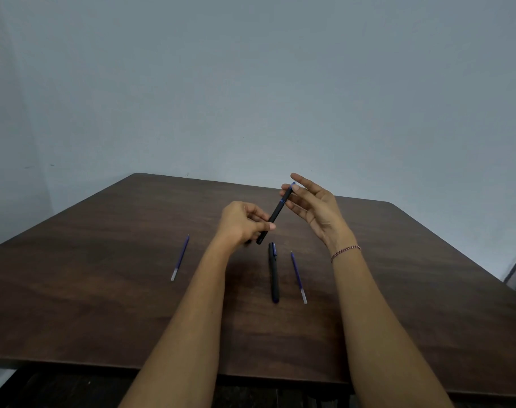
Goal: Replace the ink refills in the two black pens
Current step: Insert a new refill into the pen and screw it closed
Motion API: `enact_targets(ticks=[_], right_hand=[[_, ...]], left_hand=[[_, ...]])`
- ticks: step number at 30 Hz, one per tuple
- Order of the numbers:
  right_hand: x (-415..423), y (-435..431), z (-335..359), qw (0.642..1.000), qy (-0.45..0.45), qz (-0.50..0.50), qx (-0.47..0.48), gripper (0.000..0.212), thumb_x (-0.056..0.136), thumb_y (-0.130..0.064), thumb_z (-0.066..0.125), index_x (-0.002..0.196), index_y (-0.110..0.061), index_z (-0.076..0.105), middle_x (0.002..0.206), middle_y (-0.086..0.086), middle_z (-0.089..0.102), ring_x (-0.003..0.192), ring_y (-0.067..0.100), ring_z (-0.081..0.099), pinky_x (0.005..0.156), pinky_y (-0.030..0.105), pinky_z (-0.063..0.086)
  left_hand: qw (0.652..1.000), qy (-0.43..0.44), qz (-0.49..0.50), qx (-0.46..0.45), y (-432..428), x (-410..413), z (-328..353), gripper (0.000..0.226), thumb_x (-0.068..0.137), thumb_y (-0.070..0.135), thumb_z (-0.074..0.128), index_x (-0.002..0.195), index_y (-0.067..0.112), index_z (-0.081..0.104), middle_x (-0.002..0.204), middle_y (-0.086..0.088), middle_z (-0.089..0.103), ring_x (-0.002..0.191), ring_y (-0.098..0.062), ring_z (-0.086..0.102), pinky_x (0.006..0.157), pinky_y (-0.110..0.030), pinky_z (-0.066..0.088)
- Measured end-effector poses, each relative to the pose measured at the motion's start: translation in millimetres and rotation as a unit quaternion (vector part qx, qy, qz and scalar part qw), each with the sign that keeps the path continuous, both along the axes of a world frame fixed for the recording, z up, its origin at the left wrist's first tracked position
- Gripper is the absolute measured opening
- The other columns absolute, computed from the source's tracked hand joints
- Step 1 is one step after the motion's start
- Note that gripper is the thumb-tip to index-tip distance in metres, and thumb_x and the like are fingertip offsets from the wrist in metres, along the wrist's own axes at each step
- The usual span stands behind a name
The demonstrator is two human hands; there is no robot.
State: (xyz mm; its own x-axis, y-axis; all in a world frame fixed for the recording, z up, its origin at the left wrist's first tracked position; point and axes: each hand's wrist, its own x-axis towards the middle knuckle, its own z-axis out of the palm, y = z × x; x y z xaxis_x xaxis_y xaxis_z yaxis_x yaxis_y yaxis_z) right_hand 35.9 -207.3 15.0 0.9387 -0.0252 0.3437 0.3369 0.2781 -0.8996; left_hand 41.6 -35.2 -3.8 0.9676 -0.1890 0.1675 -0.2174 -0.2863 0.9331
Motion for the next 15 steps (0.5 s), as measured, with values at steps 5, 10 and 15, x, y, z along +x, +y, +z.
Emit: enact_targets(ticks=[5,10,15], right_hand=[[0.0,0.2,-1.9,1.000,-0.005,0.023,-0.010,0.021,0.092,-0.003,0.056,0.109,-0.010,0.066,0.096,0.007,0.075,0.095,0.020,0.071,0.075,0.024,0.056],[1.2,-0.3,-3.0,1.000,-0.002,0.001,-0.019,0.017,0.089,-0.005,0.061,0.103,-0.011,0.067,0.089,0.006,0.075,0.089,0.018,0.072,0.073,0.023,0.056],[2.2,-2.4,-3.2,1.000,0.001,0.016,-0.013,0.019,0.087,-0.012,0.064,0.105,-0.013,0.068,0.094,0.008,0.075,0.093,0.019,0.071,0.074,0.024,0.056]], left_hand=[[1.000,0.004,0.002,0.002,0.1,-0.2,0.4,0.016,0.069,0.014,0.080,0.075,0.017,0.065,0.073,0.000,0.067,0.083,-0.024,0.068,0.073,-0.036,0.059],[1.000,0.006,-0.001,0.007,0.4,-0.8,0.4,0.017,0.068,0.015,0.081,0.075,0.017,0.066,0.074,-0.002,0.067,0.083,-0.026,0.068,0.074,-0.042,0.059],[1.000,0.005,-0.001,0.006,-0.1,-0.9,0.0,0.018,0.066,0.016,0.082,0.075,0.016,0.066,0.072,-0.001,0.067,0.079,-0.023,0.067,0.074,-0.043,0.059]])
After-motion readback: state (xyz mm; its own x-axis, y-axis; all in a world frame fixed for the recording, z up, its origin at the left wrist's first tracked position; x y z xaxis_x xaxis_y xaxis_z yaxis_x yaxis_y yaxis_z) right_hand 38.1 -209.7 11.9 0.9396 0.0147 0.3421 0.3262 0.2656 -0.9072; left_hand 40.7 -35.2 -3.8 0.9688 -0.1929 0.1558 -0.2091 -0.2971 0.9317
